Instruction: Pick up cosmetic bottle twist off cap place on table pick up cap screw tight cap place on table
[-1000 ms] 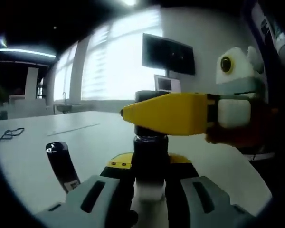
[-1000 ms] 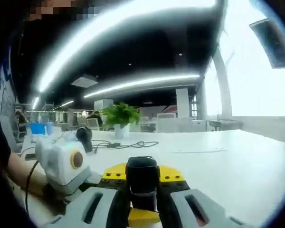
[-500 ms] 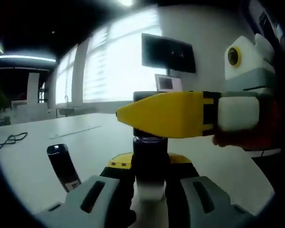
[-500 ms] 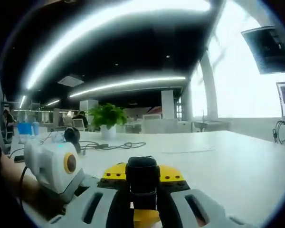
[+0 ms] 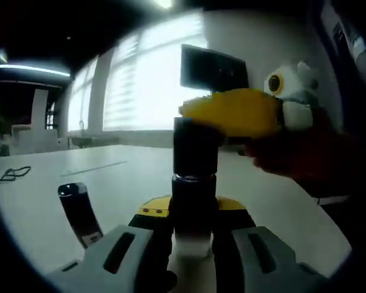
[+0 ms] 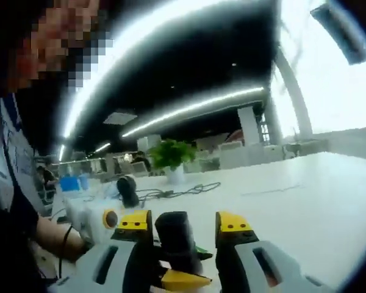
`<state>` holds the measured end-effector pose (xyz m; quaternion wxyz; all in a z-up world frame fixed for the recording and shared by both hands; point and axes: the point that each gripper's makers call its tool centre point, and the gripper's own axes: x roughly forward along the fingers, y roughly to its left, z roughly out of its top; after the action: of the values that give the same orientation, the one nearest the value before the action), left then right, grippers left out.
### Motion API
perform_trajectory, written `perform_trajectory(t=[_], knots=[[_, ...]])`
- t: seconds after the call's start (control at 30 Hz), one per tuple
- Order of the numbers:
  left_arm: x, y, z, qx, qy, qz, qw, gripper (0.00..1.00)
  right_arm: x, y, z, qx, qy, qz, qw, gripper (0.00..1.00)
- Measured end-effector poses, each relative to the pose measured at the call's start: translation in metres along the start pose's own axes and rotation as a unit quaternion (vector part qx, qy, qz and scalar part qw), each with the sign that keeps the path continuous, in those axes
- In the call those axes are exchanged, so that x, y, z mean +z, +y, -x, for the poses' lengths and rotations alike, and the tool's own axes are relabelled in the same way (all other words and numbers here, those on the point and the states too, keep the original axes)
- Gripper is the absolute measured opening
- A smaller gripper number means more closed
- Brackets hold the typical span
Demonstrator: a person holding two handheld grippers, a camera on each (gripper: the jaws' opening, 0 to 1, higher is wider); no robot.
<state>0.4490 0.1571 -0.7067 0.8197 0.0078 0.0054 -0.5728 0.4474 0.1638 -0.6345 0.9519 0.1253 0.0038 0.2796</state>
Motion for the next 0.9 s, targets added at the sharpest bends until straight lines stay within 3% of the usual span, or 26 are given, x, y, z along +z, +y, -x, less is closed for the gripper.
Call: perform_trajectory(t=[0.03, 0.17, 0.27, 0.3, 0.43, 0.5, 0.67, 0.9], knots=[[0.0, 0.0, 0.0, -0.001, 0.0, 0.0, 1.0, 0.14, 0.0, -0.003, 0.003, 0.009, 0.005, -0.01, 0.9999, 0.36], [0.0, -0.004, 0.001, -0.011, -0.001, -0.002, 0.9999, 0.14, 0.002, -0.006, 0.008, 0.044, 0.011, 0.025, 0.9986, 0.39], [0.0, -0.004, 0.001, -0.012, -0.002, -0.003, 0.9999, 0.14, 0.0, -0.007, 0.007, 0.066, 0.023, 0.019, 0.9974, 0.39], [0.0, -0.003, 0.001, -0.012, -0.002, -0.002, 0.9999, 0.14, -0.001, -0.006, 0.007, 0.078, 0.026, 0.0, 0.9966, 0.4], [0.0, -0.004, 0.002, -0.022, -0.001, 0.004, 0.9998, 0.14, 0.002, -0.003, 0.007, 0.13, 0.032, 0.017, 0.9909, 0.4], [0.0, -0.006, 0.002, -0.027, -0.001, 0.005, 0.9996, 0.14, 0.004, 0.004, 0.009, 0.168, 0.036, 0.026, 0.9848, 0.4], [0.0, -0.011, 0.002, -0.043, -0.001, 0.006, 0.999, 0.14, -0.002, 0.017, 0.008, 0.259, 0.072, 0.071, 0.9605, 0.38], [0.0, -0.014, 0.002, -0.055, -0.002, 0.007, 0.9984, 0.14, -0.011, 0.025, 0.002, 0.341, 0.106, 0.075, 0.9311, 0.34]])
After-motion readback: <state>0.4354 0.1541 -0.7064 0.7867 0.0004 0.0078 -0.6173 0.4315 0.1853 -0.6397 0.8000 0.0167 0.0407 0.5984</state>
